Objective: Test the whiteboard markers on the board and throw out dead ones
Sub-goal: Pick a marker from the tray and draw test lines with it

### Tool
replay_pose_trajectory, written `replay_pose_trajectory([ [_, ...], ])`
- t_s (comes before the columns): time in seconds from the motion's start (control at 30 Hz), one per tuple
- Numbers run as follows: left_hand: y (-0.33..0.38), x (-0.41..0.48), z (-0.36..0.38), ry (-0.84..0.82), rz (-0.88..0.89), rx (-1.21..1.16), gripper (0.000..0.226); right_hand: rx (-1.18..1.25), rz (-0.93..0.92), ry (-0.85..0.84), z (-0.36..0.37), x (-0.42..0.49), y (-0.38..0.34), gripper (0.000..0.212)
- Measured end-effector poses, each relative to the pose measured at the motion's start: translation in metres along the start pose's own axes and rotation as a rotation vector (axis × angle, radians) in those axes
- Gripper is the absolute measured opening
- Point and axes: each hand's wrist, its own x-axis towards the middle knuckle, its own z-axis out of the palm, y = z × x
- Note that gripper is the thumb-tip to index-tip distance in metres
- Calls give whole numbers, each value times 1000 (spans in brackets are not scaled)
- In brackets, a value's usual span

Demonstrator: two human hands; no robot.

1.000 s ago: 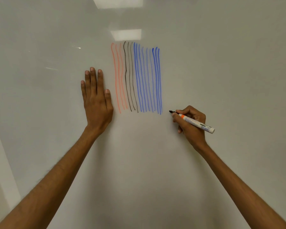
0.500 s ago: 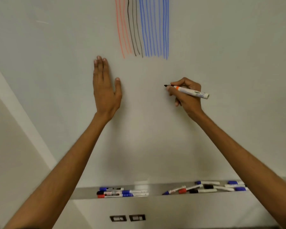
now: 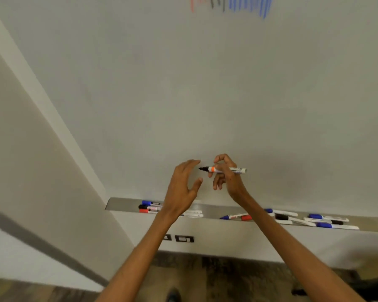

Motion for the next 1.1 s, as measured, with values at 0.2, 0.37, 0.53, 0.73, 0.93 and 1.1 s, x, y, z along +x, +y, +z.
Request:
replay_pose_trajectory([
  [0.2,-32,-51,-1,-167,-224,17,33,55,220,-110,45,-28,61,26],
  [0.37,-51,-92,-23,-218,-351,55,23,28,429,-237,85,-43,91,26],
  [0.53,-89,-136,-50,-220,-487,134,21,-82,577,-317,129,-49,107,22],
  [0.73,-132,-196,-89,-234,-746,171,20,-61,702,-380,180,-65,144,21],
  [0.93,-147,-266,-116,-194,-939,229,21,-127,739,-601,233,-88,168,22],
  [1.1,-152,-318,-133,-93,-1083,302,17,-368,528,-834,279,-107,185,13],
])
